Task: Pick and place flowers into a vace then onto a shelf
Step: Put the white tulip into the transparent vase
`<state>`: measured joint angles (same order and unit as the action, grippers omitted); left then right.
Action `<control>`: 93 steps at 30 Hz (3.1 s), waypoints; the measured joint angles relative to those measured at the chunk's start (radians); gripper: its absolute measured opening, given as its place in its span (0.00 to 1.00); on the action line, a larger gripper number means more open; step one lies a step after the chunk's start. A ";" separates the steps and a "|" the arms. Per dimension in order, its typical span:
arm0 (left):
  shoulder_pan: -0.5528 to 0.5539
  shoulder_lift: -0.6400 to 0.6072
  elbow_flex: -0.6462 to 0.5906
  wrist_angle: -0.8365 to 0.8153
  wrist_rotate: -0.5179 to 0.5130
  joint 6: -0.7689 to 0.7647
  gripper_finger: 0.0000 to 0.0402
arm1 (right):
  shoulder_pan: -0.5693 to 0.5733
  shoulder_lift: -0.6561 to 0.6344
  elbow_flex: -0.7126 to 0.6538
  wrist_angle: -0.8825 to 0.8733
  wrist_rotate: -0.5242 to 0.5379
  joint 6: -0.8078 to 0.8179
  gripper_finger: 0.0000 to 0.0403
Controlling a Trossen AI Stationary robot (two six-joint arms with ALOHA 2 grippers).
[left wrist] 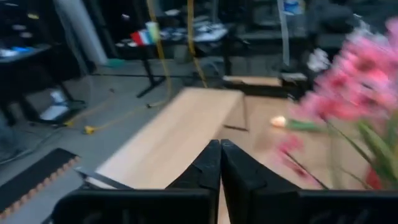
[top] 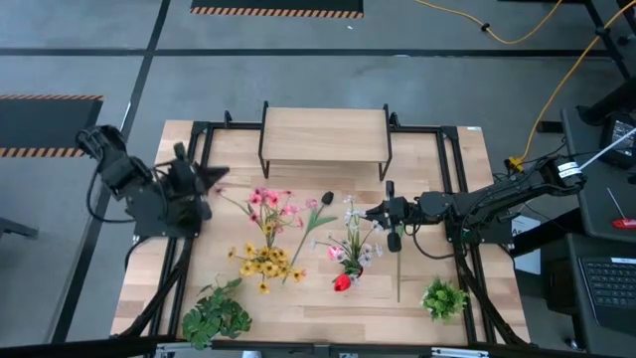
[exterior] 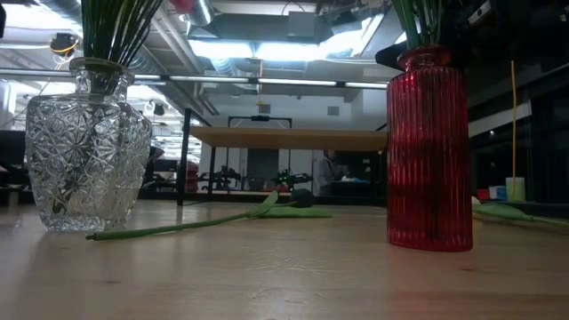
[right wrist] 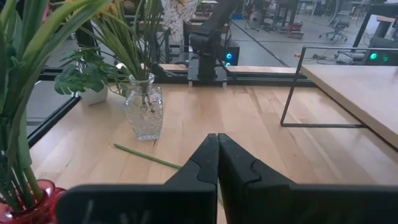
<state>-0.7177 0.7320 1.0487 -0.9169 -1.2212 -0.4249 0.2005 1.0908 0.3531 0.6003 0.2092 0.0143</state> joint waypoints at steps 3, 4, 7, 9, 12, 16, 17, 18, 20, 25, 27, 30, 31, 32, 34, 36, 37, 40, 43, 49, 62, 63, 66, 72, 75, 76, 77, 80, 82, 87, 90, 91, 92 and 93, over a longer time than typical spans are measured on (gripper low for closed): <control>0.054 -0.003 0.028 0.000 -0.027 0.011 0.01 | 0.000 0.000 0.000 0.001 0.006 0.000 0.01; 0.078 -0.003 0.034 0.000 -0.028 0.030 0.01 | 0.000 0.000 0.000 0.002 0.009 0.000 0.01; 0.165 -0.002 0.039 0.002 -0.045 0.100 0.00 | 0.000 0.000 0.000 0.003 0.025 0.001 0.01; 0.232 -0.001 0.039 0.012 -0.020 0.132 0.00 | 0.000 0.000 0.000 0.003 0.026 0.004 0.01; 0.343 -0.001 0.039 0.053 0.107 0.216 0.01 | 0.000 0.000 0.000 0.005 0.026 0.005 0.01; 0.488 0.007 0.039 0.135 0.407 0.381 0.00 | 0.000 0.000 0.000 0.011 0.026 0.007 0.01; 0.520 0.012 0.039 0.163 0.472 0.419 0.01 | 0.000 0.000 0.000 0.011 0.026 0.007 0.01; 0.553 0.017 0.039 0.185 0.522 0.450 0.01 | 0.000 0.000 0.000 0.011 0.026 0.007 0.01; 0.615 0.024 0.039 0.213 0.613 0.504 0.00 | 0.000 0.000 0.000 0.011 0.026 0.009 0.01; 0.778 0.017 0.008 0.304 0.868 0.620 0.01 | -0.002 0.000 0.028 -0.027 0.045 0.061 0.01; 0.846 0.009 -0.017 0.360 0.967 0.682 0.00 | -0.002 0.000 0.063 -0.070 0.047 0.040 0.01; 0.964 -0.006 -0.029 0.410 1.082 0.711 0.00 | -0.002 0.000 0.122 -0.155 0.084 0.021 0.01; 1.004 -0.009 -0.035 0.412 1.127 0.707 0.01 | -0.002 0.000 0.144 -0.189 0.103 0.015 0.01; 1.041 -0.013 -0.046 0.413 1.176 0.701 0.01 | -0.003 0.000 0.165 -0.230 0.121 0.010 0.01; 1.107 -0.022 -0.084 0.434 1.299 0.700 0.00 | -0.008 0.000 0.209 -0.328 0.144 0.012 0.01; 1.161 -0.024 -0.138 0.489 1.398 0.706 0.00 | -0.018 0.000 0.257 -0.423 0.147 0.044 0.01; 1.188 -0.023 -0.167 0.535 1.428 0.708 0.00 | -0.023 0.000 0.281 -0.468 0.147 0.067 0.01; 1.263 -0.020 -0.246 0.675 1.512 0.700 0.01 | -0.038 0.000 0.362 -0.631 0.149 0.147 0.01; 1.324 -0.017 -0.299 0.731 1.643 0.676 0.00 | -0.043 0.000 0.460 -0.861 0.150 0.254 0.01; 1.378 -0.016 -0.356 0.736 1.718 0.620 0.00 | -0.041 0.000 0.605 -1.296 0.228 0.554 0.01; 1.381 -0.016 -0.382 0.830 1.717 0.648 0.01 | 0.099 0.068 0.636 -1.635 0.096 1.128 0.00; 1.381 -0.016 -0.382 0.834 1.717 0.648 0.01 | 0.109 0.088 0.636 -1.660 0.083 1.166 0.00; 1.381 -0.016 -0.382 0.838 1.715 0.662 0.01 | 0.130 0.145 0.636 -1.717 0.058 1.241 0.00; 1.381 -0.016 -0.382 0.835 1.713 0.692 0.01 | 0.138 0.236 0.636 -1.747 0.024 1.335 0.00; 1.381 -0.016 -0.382 0.831 1.713 0.693 0.01 | 0.138 0.268 0.636 -1.742 0.022 1.342 0.02; 1.381 -0.016 -0.382 0.831 1.713 0.697 0.02 | 0.138 0.279 0.636 -1.743 0.022 1.341 0.03; 1.381 -0.016 -0.382 0.831 1.713 0.702 0.02 | 0.138 0.290 0.636 -1.743 0.021 1.341 0.04; 1.381 -0.016 -0.382 0.831 1.713 0.712 0.02 | 0.138 0.317 0.636 -1.743 0.023 1.339 0.06; 1.381 -0.016 -0.382 0.831 1.713 0.712 0.01 | 0.138 0.333 0.636 -1.743 0.024 1.338 0.08; 1.381 -0.016 -0.382 0.829 1.713 0.712 0.01 | 0.138 0.367 0.636 -1.745 0.025 1.337 0.17; 1.381 -0.016 -0.382 0.810 1.713 0.711 0.01 | 0.138 0.379 0.636 -1.745 0.024 1.336 0.24; 1.381 -0.016 -0.382 0.801 1.713 0.711 0.01 | 0.140 0.380 0.636 -1.744 0.025 1.336 0.26; 1.381 -0.016 -0.382 0.792 1.713 0.711 0.01 | 0.143 0.380 0.636 -1.740 0.025 1.337 0.29; 1.381 -0.016 -0.382 0.784 1.713 0.710 0.01 | 0.144 0.380 0.636 -1.734 0.025 1.338 0.32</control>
<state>0.6632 0.7162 0.6670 -0.1332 0.4913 0.2855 0.3446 1.4712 0.9886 -1.1334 0.2340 1.3519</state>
